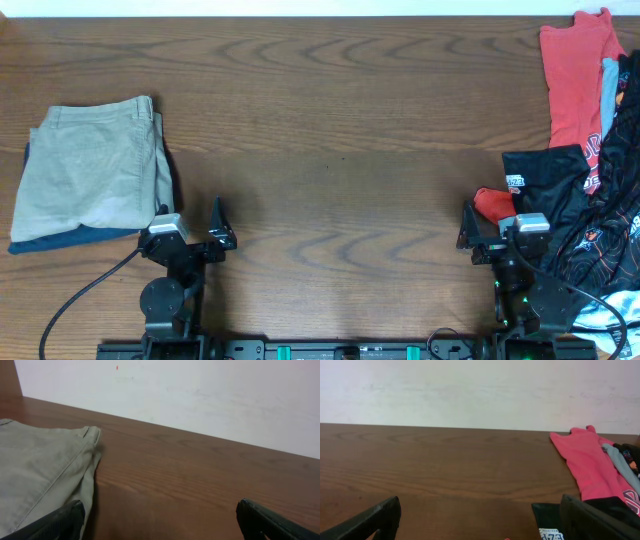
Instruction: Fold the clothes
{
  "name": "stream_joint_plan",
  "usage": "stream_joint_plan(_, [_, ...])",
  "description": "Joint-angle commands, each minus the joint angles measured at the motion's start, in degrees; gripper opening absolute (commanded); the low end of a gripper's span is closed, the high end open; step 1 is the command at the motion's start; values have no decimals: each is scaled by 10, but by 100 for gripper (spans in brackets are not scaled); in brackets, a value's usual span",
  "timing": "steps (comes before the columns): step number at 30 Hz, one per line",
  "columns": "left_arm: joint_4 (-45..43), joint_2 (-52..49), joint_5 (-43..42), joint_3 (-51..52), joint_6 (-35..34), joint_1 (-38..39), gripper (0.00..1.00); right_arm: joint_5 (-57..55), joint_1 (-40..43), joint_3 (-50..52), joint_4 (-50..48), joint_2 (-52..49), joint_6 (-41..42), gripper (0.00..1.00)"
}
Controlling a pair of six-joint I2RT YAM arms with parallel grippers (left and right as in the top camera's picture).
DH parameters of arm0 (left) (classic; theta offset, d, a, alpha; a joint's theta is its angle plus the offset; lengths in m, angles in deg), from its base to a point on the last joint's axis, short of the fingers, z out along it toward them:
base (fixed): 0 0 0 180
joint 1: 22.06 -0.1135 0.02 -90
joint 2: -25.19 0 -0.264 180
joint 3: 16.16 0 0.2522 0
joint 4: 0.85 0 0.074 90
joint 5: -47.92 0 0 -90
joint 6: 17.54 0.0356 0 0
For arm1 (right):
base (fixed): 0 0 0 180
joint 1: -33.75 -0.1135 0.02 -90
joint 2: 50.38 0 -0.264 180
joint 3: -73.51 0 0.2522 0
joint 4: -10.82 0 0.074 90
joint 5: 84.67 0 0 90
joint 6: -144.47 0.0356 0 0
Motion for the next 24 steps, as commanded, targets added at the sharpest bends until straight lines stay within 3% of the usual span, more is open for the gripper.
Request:
stream_joint_plan(1, [25, 0, 5, 7, 8, -3, 98, -5, -7, 1, 2, 2, -8, 99])
stream_joint_plan(16, [25, 0, 5, 7, 7, -3, 98, -1, -7, 1, 2, 2, -6, 99])
stream_joint_plan(24, [34, -3, -29, -6, -25, -3, 98, -7, -7, -7, 12, -7, 18, 99])
